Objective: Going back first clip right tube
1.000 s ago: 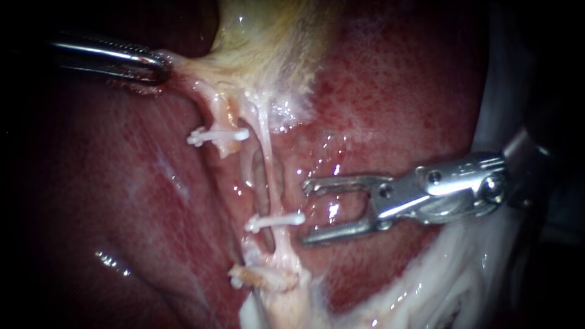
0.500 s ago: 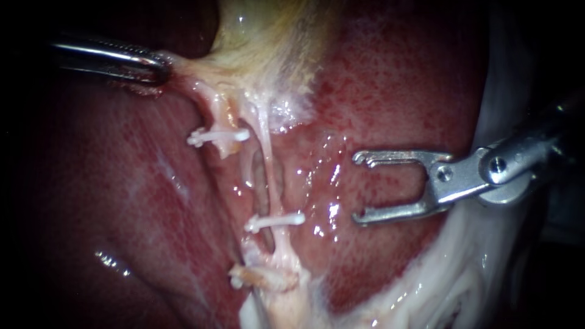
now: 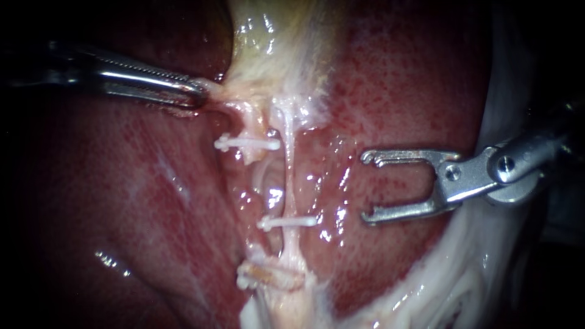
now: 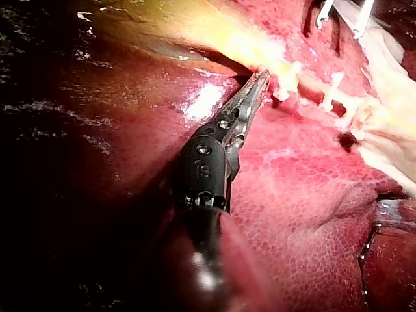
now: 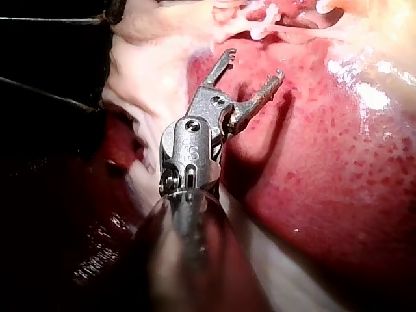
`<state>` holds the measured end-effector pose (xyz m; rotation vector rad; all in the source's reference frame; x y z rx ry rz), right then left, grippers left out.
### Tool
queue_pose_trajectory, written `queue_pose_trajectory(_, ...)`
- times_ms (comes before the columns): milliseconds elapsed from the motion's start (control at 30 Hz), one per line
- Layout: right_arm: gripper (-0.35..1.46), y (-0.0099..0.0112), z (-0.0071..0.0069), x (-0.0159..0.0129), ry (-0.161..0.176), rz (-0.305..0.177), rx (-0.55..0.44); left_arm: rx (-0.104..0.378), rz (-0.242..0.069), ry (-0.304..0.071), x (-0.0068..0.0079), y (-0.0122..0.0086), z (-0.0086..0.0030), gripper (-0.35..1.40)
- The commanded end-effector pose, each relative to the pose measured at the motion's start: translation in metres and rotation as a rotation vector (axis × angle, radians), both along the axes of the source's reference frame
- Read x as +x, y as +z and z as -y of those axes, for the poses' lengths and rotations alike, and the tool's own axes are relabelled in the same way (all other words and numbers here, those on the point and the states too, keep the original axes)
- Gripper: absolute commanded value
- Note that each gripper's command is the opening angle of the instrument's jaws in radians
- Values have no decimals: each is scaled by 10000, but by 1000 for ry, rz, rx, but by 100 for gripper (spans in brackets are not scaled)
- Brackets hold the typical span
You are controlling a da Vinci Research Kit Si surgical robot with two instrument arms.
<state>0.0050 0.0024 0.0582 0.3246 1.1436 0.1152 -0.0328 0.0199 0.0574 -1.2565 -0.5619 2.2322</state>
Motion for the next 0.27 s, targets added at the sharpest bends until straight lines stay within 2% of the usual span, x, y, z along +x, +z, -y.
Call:
queue_pose_trajectory(33, 50, 0, 0, 0, -1, -1, 1, 1, -2, 3, 0, 1, 0, -35)
queue_pose_trajectory(267, 50, -2, 1, 1, -25, -15, 13, 5, -2, 1, 0, 4, -2, -35)
